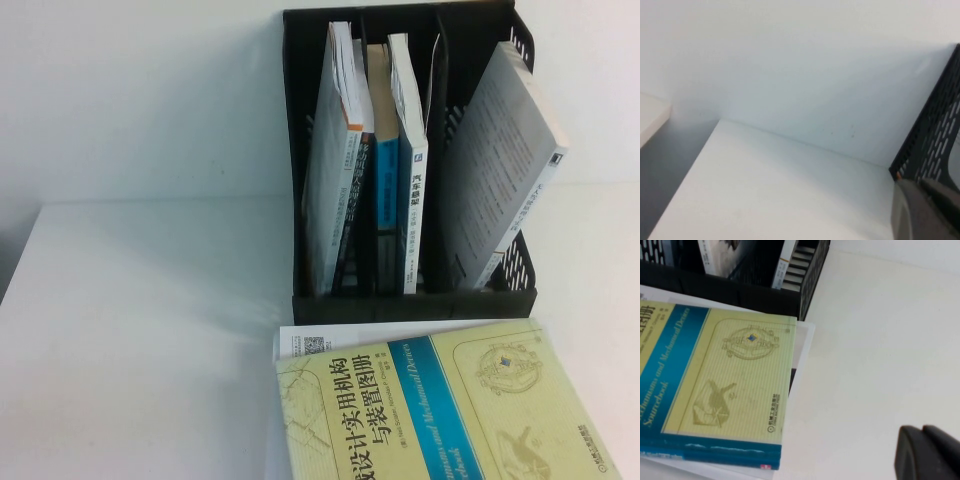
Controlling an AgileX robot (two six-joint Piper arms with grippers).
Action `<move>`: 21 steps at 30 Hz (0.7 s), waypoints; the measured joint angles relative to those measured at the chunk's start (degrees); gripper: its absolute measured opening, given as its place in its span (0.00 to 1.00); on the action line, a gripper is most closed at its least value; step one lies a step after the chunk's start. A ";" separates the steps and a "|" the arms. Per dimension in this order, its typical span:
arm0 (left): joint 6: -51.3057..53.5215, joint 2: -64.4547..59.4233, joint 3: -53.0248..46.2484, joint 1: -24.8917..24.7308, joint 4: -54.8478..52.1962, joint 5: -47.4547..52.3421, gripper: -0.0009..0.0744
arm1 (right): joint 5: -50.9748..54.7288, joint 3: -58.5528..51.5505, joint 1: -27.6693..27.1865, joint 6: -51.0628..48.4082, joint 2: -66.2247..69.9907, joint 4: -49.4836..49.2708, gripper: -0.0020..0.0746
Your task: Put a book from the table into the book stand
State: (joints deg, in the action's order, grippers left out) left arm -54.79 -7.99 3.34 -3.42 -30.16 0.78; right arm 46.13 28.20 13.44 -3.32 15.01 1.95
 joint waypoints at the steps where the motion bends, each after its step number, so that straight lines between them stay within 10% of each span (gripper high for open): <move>1: -0.91 2.18 -1.60 0.47 0.00 -0.78 0.01 | 0.00 0.00 0.00 0.10 0.00 -0.05 0.02; 11: -1.45 8.04 -4.57 0.88 3.00 -2.12 0.01 | 0.00 0.00 0.00 0.10 0.00 -0.05 0.02; 21: 48.71 8.54 -4.46 0.88 38.09 17.07 0.01 | 0.00 0.00 0.00 0.10 0.00 -0.05 0.02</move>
State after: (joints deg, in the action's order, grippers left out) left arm -6.08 0.55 -1.12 -2.54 7.93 17.85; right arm 46.13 28.20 13.44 -3.23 15.01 1.90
